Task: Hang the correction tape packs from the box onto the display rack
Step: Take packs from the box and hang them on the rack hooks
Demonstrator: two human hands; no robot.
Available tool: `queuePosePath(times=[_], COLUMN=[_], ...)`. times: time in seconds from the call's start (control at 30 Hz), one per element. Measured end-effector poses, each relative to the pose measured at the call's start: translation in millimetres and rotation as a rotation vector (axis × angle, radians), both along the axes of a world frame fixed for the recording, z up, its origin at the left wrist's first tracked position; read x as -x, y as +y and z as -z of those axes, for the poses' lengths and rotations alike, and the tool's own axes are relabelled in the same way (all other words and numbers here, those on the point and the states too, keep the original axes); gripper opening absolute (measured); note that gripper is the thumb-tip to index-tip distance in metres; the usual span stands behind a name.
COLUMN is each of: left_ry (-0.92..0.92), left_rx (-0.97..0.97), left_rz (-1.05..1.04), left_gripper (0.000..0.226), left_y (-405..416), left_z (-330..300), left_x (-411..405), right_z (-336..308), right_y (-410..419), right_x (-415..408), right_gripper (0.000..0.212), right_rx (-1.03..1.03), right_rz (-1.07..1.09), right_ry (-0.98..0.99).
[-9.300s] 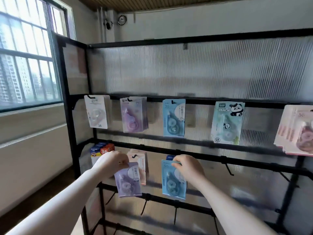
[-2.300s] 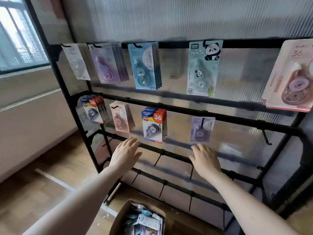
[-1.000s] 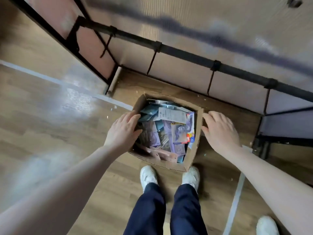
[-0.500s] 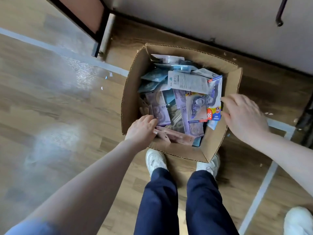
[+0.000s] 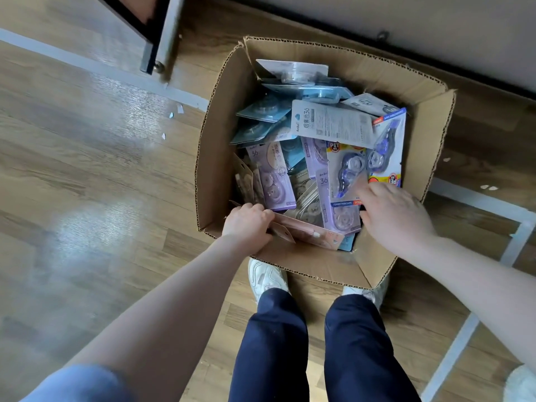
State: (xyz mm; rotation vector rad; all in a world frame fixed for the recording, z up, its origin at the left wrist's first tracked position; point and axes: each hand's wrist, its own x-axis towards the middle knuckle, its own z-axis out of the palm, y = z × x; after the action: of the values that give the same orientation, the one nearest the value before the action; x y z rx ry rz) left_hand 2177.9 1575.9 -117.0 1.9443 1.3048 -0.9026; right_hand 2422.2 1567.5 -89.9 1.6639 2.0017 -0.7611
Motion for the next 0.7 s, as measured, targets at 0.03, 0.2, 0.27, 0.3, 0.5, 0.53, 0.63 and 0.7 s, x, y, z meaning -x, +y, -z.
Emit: queuePosePath(times=[0.03,0.2,0.27,0.3,0.5,0.53,0.63,0.7], left_ry=[-0.016,-0.096,-0.113,-0.121,-0.163,-0.176,-0.217,-0.239], left_rx=[-0.008,-0.02,-0.025,-0.028,-0.014,-0.009,0.006,0.019], left_rz=[0.022,0.058,0.05,0.055,0.136,0.149,0.21,0.22], left_gripper=[0.037,0.03,0.028,0.028,0.032,0.032,0.03,0.025], left_y=[0,1,3,3,5,5,5,5], left_z=[1,6,8,8,14,14,17,19], left_x=[-1,-3,-2,-2,-4,-5,-9,-12], right_z=[3,19,25,28,39,41,51,57], right_y=[-2,-9,-12,-13,-21,-22,-27,-32], right_x=[3,13,16,17,22,24,28,28], right_gripper=[0.03,0.026,0.026,0.025,0.02,0.022,0.015,0.012], right_rx=[0.024,0.121,0.144,0.16,0.283,0.31,0.34,0.339], right_rz=[-0.009,-0.016,-0.02,-0.025,-0.066,-0.058,-0.006,0.024], right_ry=[-0.005,-0.031,-0.025,-0.02,0.04,0.046,0.07,0.083])
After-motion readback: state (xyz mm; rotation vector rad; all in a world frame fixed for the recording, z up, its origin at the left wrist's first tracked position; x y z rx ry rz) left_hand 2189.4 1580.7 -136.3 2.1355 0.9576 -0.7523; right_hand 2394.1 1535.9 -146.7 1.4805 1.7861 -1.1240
